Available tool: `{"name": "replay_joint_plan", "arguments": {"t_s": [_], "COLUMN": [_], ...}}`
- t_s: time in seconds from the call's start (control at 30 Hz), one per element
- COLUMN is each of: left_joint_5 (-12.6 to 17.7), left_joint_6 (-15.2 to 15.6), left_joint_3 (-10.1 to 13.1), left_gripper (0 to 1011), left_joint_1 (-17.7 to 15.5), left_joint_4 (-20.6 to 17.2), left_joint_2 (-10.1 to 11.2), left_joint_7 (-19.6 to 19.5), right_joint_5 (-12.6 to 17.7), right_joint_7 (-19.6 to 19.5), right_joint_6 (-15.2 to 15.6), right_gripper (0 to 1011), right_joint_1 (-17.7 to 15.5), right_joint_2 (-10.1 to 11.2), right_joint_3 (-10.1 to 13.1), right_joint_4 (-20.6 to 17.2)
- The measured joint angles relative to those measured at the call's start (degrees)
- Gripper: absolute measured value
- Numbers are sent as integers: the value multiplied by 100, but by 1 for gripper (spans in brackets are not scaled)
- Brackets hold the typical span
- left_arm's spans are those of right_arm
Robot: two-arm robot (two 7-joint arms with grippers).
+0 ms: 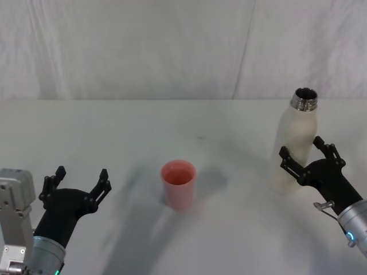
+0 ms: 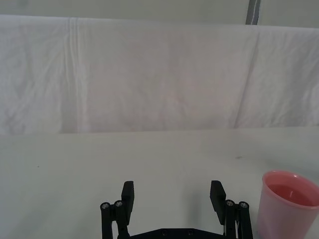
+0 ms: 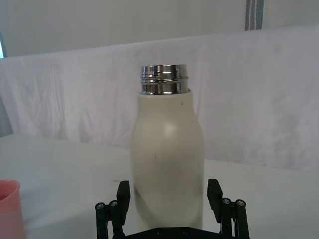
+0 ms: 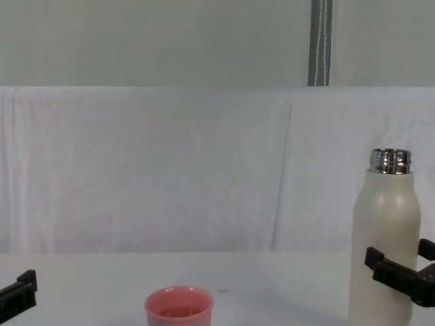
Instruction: Grasp the thermos with one hand and pour water into the cup lid.
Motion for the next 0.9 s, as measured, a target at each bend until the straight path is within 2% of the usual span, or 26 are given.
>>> {"name": "replay_joint_plan", "arguments": {"t_s": [0.53, 0.9], "left_joint_5": [0, 0], "left_joint_6": [0, 0], "left_joint_3": [0, 0], "left_gripper": [1001, 1001], "left_joint_1": [0, 0], "left_joint_4": [0, 0], "left_joint_2": [0, 0], "left_joint_7": [0, 0], "right_joint_5": [75, 158], "right_joint_7": [-54, -45], "right_joint_6": [53, 207], "right_gripper": [1001, 1001], "right_joint_1": [-166, -375], "right_joint_2": [16, 90], "right_joint_3": [91, 114], "right_joint_4": [-132, -393]}}
